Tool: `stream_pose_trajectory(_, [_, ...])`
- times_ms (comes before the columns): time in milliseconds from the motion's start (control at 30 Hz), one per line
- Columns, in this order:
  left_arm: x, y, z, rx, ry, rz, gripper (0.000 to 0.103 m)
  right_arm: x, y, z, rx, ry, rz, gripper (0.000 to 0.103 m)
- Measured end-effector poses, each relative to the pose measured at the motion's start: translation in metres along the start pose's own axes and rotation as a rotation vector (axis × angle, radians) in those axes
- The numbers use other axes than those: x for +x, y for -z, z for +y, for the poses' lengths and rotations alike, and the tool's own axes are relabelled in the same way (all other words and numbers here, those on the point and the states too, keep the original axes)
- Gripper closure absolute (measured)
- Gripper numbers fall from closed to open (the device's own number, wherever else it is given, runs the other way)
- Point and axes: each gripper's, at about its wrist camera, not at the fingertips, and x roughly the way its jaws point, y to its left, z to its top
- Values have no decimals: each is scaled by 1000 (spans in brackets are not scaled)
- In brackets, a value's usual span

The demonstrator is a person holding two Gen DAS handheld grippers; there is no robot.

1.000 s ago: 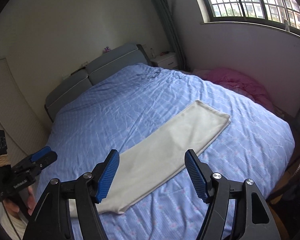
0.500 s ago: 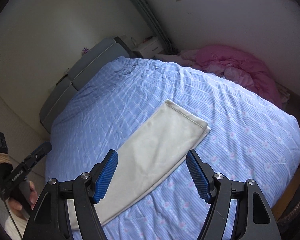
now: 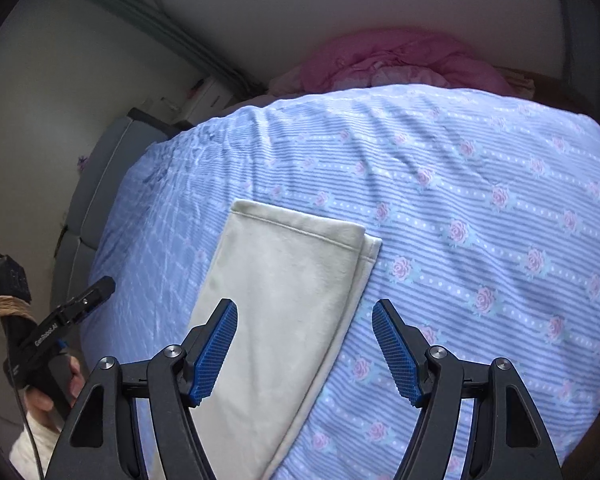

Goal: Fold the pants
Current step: 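Open both grippers and smooth the folded trousers into a rectangle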

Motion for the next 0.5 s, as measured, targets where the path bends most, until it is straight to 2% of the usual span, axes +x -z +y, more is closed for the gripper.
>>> stream_pose_trajectory(233, [98,-28,15,53,21,140,29,59,-9,-22,114,39,-18,32])
stream_pose_trajectory(433, [138,-46,21,43,101,171,32,95,-16,-40,202,71,-11,34])
stream_pose_trajectory(500, [149,-52,23,39,139,189,35,101,-16,-47,225,77,-2,38])
